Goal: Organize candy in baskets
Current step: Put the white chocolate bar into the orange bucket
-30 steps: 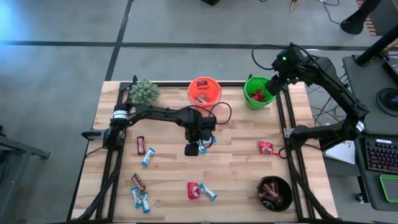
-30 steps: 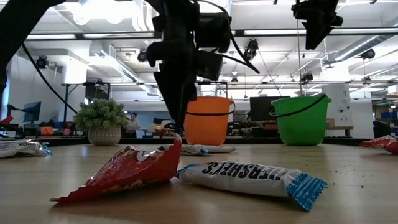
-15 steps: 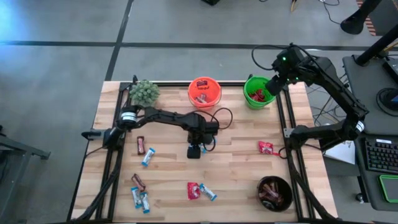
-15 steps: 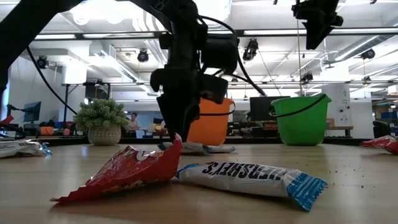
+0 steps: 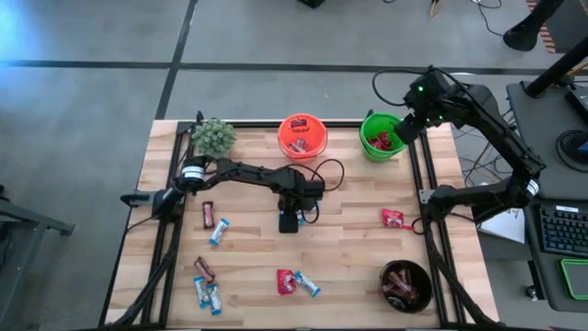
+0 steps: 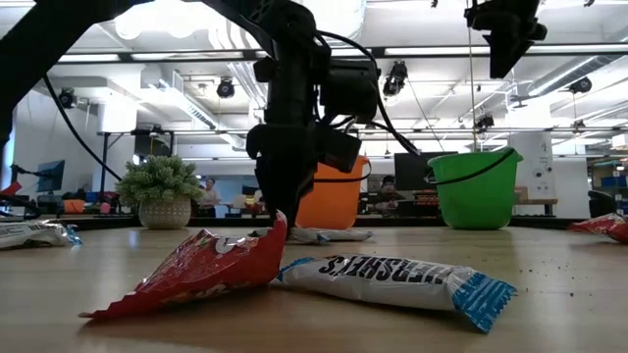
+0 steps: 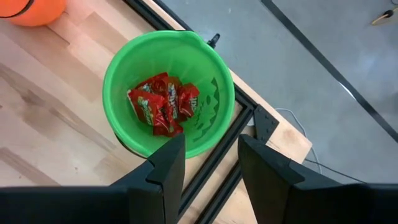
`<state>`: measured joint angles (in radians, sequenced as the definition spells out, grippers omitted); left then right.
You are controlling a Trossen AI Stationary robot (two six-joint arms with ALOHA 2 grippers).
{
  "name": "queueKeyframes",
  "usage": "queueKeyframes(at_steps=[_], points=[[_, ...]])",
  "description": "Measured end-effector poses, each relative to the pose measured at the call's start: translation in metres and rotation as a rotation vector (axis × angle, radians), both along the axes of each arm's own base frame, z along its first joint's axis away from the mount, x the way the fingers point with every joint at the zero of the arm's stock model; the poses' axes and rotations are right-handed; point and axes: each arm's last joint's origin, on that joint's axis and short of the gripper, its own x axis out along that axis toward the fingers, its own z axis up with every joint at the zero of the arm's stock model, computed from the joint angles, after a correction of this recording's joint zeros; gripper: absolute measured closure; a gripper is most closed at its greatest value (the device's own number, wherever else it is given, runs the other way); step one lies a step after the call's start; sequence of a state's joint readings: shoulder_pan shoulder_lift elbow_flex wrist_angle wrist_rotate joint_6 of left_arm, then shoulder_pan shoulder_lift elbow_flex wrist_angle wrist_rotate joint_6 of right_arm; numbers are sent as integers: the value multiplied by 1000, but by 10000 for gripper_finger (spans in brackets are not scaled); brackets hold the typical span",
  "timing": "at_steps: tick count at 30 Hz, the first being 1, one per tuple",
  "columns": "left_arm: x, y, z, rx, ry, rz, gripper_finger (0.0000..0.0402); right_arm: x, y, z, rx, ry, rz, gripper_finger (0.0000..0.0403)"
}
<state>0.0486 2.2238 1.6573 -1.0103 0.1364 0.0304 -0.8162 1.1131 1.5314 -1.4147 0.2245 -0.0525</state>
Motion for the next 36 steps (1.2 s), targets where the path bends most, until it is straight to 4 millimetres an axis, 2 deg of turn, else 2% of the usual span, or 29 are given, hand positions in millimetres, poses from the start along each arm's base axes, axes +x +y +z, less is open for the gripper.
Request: queueKeyframes(at_steps=[8,15,19,29,36], points=[[-1,1,-1,-13,14,10,385,-4,4,3,-14,-13,1,265],[-10,-3,1,-117,99,13,393,-6,6,4,-25,-12,14,267],[-12,-4,9,-121,122,13,395,-5,5,4,-26,-5,22,267],[5,-2,66,-107,4,-7,396,-5,5,4,-29,13,64,267],[15,7,115,-18,-102,3,396,-1,10,4,69,-110,216,266]])
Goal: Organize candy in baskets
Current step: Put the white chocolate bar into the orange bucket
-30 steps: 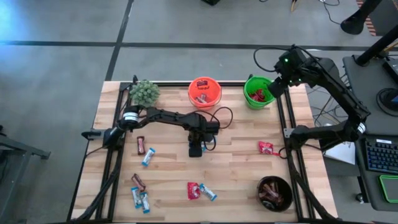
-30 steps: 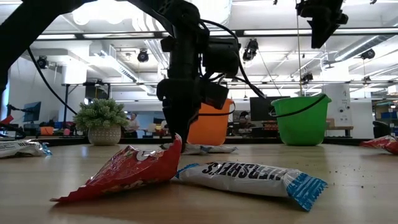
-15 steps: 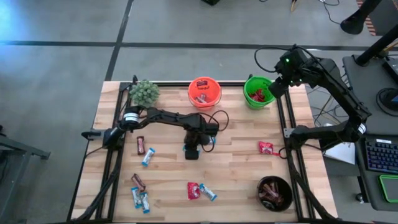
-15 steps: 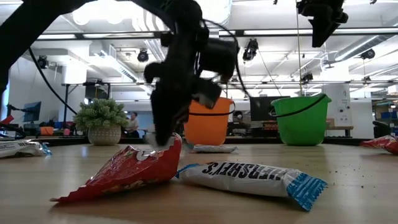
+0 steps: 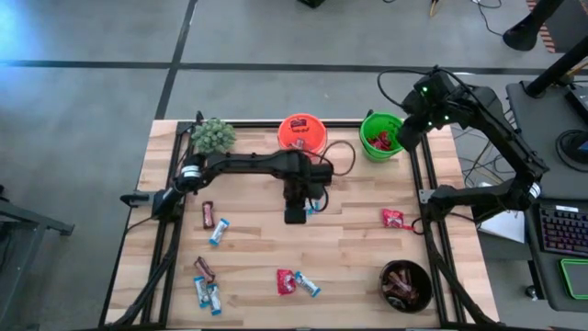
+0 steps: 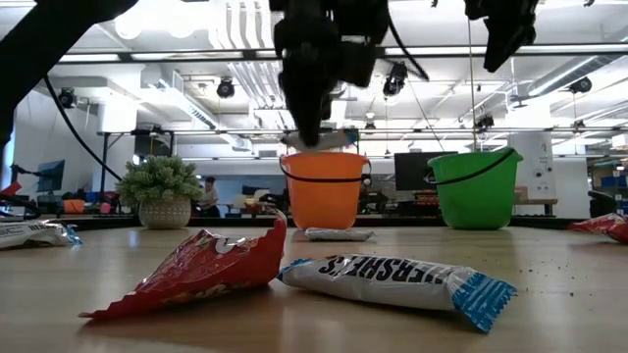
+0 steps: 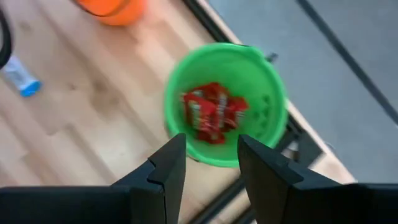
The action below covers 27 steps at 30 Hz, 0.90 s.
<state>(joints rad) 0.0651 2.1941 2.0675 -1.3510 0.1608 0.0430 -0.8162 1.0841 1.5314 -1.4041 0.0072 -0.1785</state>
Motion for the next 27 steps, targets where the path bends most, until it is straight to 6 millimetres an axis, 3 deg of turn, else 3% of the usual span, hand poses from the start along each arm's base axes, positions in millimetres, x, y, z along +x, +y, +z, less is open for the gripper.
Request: queueKeyframes(at_steps=[5,10,27], points=[[-4,15,33,96,-24,43,396,-1,5,3,32,-66,74,270],[-5,32,53,105,-88,90,396,-1,6,5,20,-99,88,273],[-26,101,67,226,-65,149,396,3,2,8,-13,-152,65,271]])
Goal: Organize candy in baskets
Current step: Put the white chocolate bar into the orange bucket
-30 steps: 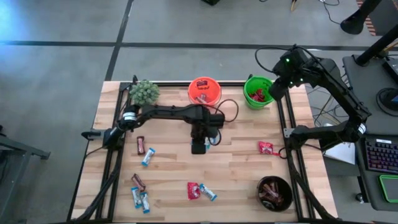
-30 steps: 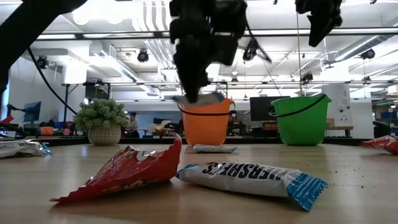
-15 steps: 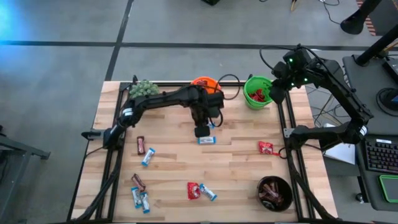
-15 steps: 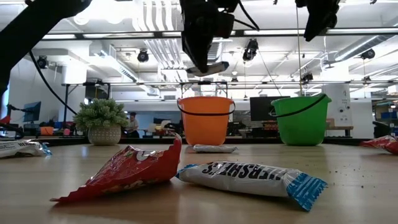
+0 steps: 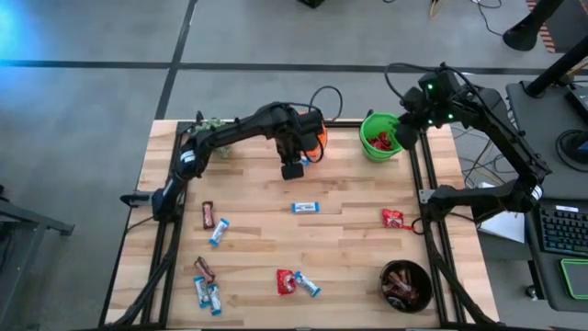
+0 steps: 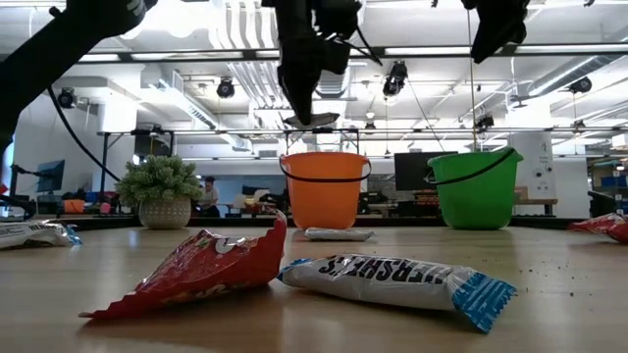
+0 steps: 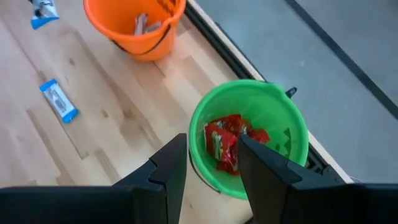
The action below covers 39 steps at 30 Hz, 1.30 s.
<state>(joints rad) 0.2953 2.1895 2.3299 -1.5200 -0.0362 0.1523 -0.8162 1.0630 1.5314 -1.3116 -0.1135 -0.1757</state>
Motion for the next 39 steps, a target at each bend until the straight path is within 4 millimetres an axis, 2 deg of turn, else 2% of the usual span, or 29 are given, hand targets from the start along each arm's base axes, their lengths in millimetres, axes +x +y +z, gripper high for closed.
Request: queueKeyframes(at_steps=[10,19,24,32,39], points=[[-22,58,0,25,14,1,396,5,-6,6,-33,-101,-61,271],[-37,93,1,33,-26,-33,396,9,-10,12,-11,-224,-172,271],[-38,106,2,52,-82,-61,396,9,-10,13,26,-257,-233,271],[-35,117,6,74,-191,-132,396,9,-10,13,25,-258,-237,271],[-30,119,6,19,-292,-168,386,10,-11,13,17,-262,-236,271]])
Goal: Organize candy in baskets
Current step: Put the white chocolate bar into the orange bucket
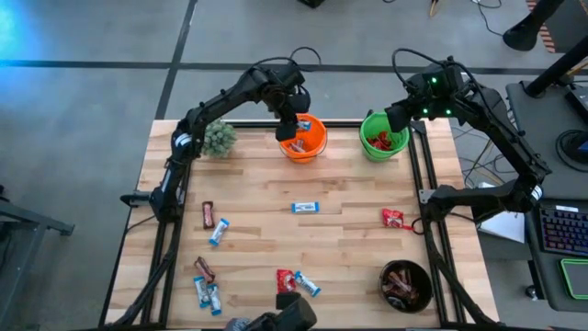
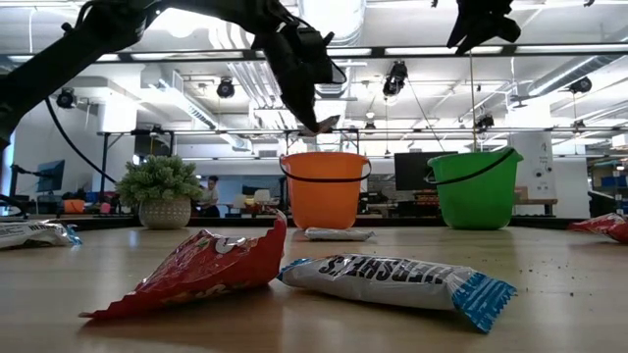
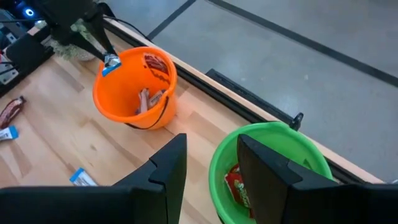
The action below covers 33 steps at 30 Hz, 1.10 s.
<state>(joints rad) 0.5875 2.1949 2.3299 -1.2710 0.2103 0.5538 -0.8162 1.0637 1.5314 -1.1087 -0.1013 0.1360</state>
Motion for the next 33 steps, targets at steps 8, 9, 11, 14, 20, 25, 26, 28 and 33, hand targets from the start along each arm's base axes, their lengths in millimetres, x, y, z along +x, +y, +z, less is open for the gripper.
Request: queueKeyframes(at_steps=[8,9,11,14,20,25,26,28,33], points=[[3,0,0,-25,-25,42,305,-1,-1,0,-27,28,-34,271],[3,0,0,-28,-26,47,293,-1,-1,0,-30,30,-37,271],[3,0,0,-32,-26,55,271,-1,-1,0,-34,34,-37,271],[3,0,0,-38,-25,66,244,-1,-1,0,-45,44,-24,271],[-4,-4,11,-53,-18,95,219,0,-3,-1,-49,56,-7,271],[-13,-10,22,-69,-4,132,217,4,-6,-4,-66,92,51,271],[-15,-12,24,-78,6,138,217,6,-7,-5,-63,95,57,271],[-19,-14,25,-97,26,153,217,9,-10,-7,-47,95,67,271],[-33,-24,27,-173,133,188,216,14,-15,-12,-26,121,81,271]])
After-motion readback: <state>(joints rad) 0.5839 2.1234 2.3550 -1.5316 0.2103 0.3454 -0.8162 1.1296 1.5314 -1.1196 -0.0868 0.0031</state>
